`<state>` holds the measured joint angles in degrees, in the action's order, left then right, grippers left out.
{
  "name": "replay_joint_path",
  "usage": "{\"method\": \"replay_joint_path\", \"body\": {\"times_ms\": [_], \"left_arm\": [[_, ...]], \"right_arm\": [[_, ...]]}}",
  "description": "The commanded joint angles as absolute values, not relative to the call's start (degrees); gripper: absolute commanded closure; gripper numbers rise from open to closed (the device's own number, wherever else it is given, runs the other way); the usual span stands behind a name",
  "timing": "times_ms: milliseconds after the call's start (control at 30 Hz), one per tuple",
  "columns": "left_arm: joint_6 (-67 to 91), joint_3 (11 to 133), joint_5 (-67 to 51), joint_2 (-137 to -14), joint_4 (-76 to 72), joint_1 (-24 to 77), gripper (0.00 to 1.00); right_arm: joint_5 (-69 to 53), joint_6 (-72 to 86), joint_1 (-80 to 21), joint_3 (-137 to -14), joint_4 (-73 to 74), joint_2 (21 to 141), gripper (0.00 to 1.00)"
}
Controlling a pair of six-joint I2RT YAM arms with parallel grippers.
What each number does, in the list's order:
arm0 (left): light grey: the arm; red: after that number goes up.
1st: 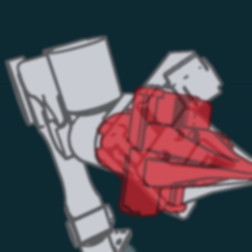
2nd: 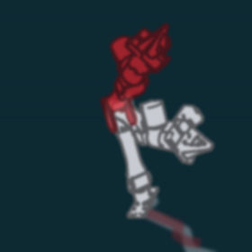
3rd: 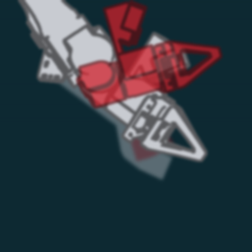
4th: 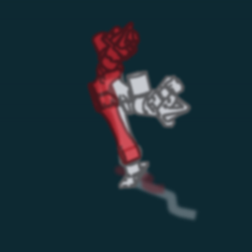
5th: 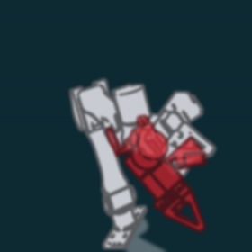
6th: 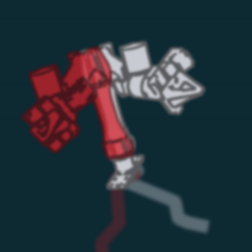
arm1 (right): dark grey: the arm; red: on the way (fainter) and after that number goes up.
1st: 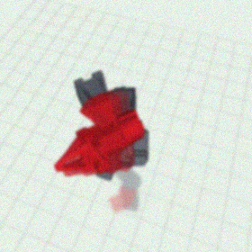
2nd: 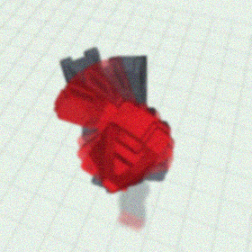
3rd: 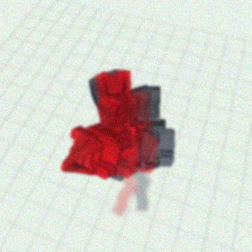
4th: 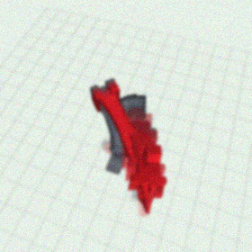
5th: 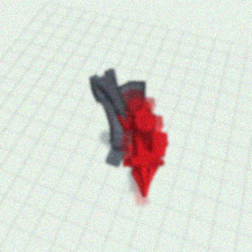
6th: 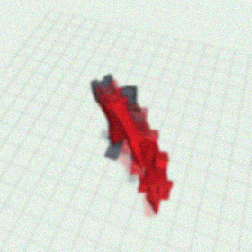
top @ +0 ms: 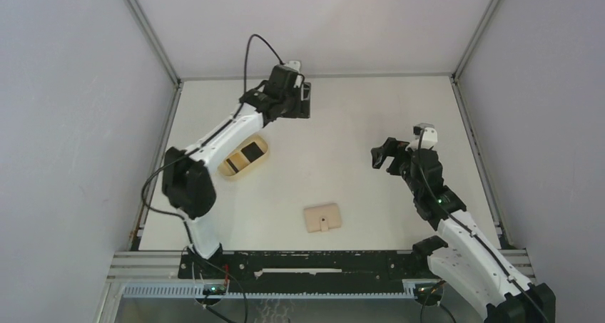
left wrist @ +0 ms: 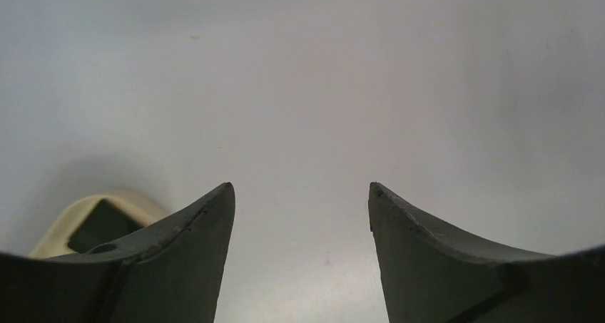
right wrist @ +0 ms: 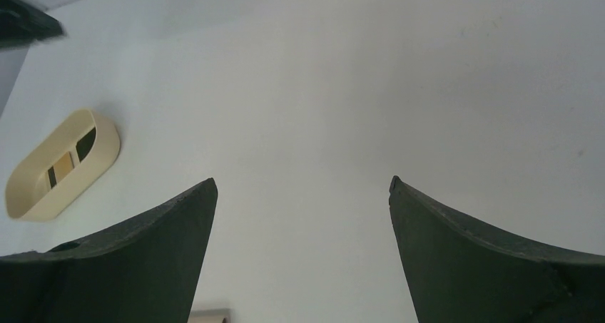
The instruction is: Take the credit cards out of the card holder
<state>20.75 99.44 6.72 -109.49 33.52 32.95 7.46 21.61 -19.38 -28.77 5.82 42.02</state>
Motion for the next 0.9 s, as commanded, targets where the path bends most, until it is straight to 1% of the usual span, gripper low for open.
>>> {"method": "replay_joint_path", "body": {"times_ms": [0,67,267,433,533,700,800,867], "left_arm": [[15.9,92.5,14.5,-95.9,31.2,31.9,0.26],[16.7,87.0,15.1,-91.0,28.3,30.9,0.24],[22.7,66.2,10.6,-75.1,17.3,26.8,0.24],[24.0,55.1,11.2,-67.2,14.1,26.1,0.24],[25.0,51.2,9.8,-64.5,13.0,26.1,0.24],[24.5,47.7,7.6,-61.9,13.1,26.1,0.24],[22.3,49.5,5.1,-60.5,18.4,26.1,0.25],[21.6,51.7,5.8,-58.1,23.8,26.2,0.26]], "right_arm": [[11.3,22.9,-25.4,-29.9,6.3,44.9,0.00],[13.6,22.6,-30.3,-30.5,7.0,47.7,0.00],[21.3,22.4,-46.4,-36.4,12.5,60.6,0.00],[17.5,30.4,-50.9,-38.8,16.4,66.9,0.00],[15.0,34.2,-52.8,-38.8,17.1,68.6,0.01],[13.8,37.3,-57.3,-40.5,18.6,72.5,0.06],[13.7,38.5,-60.3,-42.3,20.1,74.8,0.07],[14.0,39.1,-62.1,-42.8,20.4,75.4,0.07]]}}
